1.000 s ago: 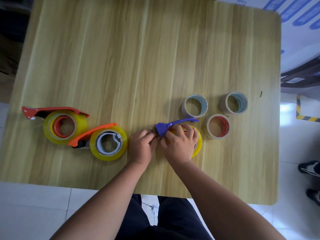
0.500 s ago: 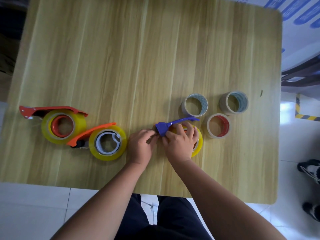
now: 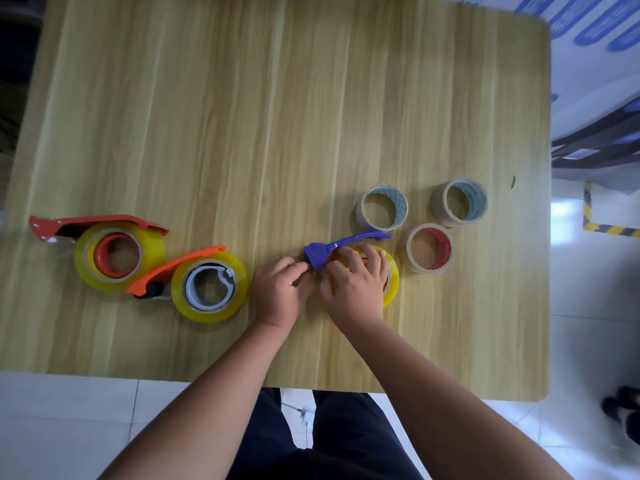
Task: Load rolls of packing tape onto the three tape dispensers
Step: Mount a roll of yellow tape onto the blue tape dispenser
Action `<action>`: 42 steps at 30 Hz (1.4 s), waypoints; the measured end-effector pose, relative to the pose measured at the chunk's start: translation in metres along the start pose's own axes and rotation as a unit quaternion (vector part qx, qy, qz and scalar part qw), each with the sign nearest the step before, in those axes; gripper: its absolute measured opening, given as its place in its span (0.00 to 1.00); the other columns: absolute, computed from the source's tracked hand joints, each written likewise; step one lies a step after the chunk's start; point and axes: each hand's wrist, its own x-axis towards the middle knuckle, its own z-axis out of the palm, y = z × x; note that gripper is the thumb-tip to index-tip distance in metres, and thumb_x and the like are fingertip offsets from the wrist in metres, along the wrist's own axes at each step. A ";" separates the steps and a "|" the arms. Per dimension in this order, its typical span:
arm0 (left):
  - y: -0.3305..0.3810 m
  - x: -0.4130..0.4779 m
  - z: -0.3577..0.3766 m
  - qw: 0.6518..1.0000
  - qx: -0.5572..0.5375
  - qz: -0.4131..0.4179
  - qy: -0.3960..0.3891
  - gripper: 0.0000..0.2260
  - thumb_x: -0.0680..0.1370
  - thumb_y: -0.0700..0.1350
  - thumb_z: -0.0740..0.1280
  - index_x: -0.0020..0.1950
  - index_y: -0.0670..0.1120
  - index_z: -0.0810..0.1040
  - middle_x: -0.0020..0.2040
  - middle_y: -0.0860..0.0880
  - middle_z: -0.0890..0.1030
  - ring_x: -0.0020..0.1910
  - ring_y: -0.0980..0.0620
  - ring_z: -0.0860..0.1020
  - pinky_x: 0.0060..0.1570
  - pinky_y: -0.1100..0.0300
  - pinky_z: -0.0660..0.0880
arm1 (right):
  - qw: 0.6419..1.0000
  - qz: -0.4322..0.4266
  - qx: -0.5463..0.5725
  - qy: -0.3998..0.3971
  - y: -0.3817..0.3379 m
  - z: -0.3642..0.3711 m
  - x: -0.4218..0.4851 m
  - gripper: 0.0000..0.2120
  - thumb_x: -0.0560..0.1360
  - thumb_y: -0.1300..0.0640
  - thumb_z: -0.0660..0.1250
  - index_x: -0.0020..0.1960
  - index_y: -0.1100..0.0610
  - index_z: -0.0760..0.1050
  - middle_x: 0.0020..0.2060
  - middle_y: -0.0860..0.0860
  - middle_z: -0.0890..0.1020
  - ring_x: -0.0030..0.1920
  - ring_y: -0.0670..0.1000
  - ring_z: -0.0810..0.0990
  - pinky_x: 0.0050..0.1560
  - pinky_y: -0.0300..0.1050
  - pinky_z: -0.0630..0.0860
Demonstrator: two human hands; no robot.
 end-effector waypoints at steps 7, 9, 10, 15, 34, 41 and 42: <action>0.004 -0.003 0.000 1.000 -0.013 -0.021 0.005 0.06 0.74 0.44 0.69 0.48 0.45 0.83 0.40 0.48 0.84 0.37 0.45 0.80 0.37 0.52 0.76 | 0.999 0.020 -0.002 0.027 -0.003 0.003 0.002 0.07 0.72 0.50 0.68 0.39 0.50 0.83 0.49 0.48 0.82 0.62 0.62 0.73 0.69 0.66 0.59; 0.008 -0.004 0.001 0.999 -0.019 -0.028 0.019 0.06 0.72 0.41 0.71 0.48 0.44 0.83 0.38 0.46 0.84 0.35 0.44 0.80 0.35 0.52 0.77 | 0.999 0.029 -0.013 0.016 -0.005 0.003 0.005 0.08 0.72 0.49 0.66 0.39 0.49 0.83 0.47 0.48 0.81 0.61 0.62 0.72 0.67 0.66 0.60; 0.010 -0.004 0.002 0.999 -0.019 -0.031 0.022 0.06 0.72 0.40 0.72 0.48 0.44 0.83 0.37 0.45 0.84 0.34 0.43 0.80 0.34 0.51 0.77 | 0.999 0.030 -0.017 0.015 -0.005 0.004 0.006 0.08 0.72 0.49 0.66 0.39 0.49 0.83 0.47 0.48 0.81 0.61 0.62 0.72 0.66 0.66 0.60; 0.011 0.001 0.005 0.998 -0.029 -0.037 0.033 0.06 0.71 0.40 0.70 0.48 0.44 0.82 0.36 0.45 0.84 0.34 0.45 0.80 0.34 0.52 0.76 | 0.999 0.012 -0.013 0.046 0.001 0.008 0.010 0.05 0.71 0.50 0.71 0.39 0.48 0.83 0.45 0.46 0.81 0.59 0.62 0.73 0.62 0.65 0.63; 0.015 0.004 0.007 0.994 -0.061 -0.079 0.043 0.14 0.68 0.37 0.72 0.48 0.48 0.72 0.38 0.49 0.81 0.35 0.50 0.79 0.35 0.54 0.75 | 0.996 -0.008 0.019 0.086 0.003 0.009 0.011 0.05 0.72 0.54 0.70 0.41 0.56 0.77 0.39 0.50 0.81 0.56 0.58 0.72 0.68 0.63 0.61; 0.009 0.005 0.007 0.998 -0.028 -0.049 0.030 0.12 0.69 0.42 0.73 0.47 0.46 0.73 0.38 0.49 0.79 0.35 0.49 0.76 0.34 0.53 0.74 | 0.998 -0.023 0.039 0.050 0.010 0.006 0.012 0.13 0.73 0.45 0.70 0.39 0.54 0.81 0.43 0.49 0.82 0.57 0.58 0.72 0.66 0.66 0.62; 0.009 0.005 0.008 0.998 -0.027 -0.051 0.028 0.13 0.68 0.41 0.74 0.48 0.45 0.73 0.39 0.49 0.80 0.36 0.50 0.76 0.34 0.53 0.74 | 0.998 -0.030 0.044 0.042 0.011 0.005 0.011 0.15 0.73 0.43 0.68 0.40 0.54 0.82 0.44 0.48 0.82 0.58 0.59 0.72 0.67 0.67 0.61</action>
